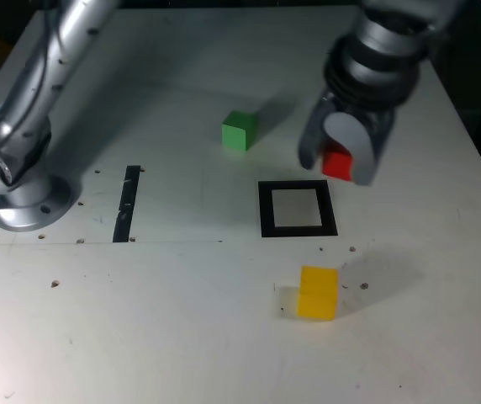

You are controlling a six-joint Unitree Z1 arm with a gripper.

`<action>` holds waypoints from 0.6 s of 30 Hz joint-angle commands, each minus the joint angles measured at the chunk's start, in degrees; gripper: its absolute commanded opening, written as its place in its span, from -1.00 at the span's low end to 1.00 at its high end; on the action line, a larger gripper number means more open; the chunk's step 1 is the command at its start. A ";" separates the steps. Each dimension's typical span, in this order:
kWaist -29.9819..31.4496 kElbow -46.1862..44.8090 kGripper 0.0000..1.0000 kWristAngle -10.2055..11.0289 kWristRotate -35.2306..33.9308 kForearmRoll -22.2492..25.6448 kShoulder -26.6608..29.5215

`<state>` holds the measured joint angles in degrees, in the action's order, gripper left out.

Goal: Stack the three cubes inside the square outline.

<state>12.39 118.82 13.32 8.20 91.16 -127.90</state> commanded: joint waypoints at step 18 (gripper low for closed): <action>-3.43 -21.53 -0.62 -7.30 -20.68 -12.93 6.08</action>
<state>8.96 97.29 6.11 -12.33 78.48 -121.22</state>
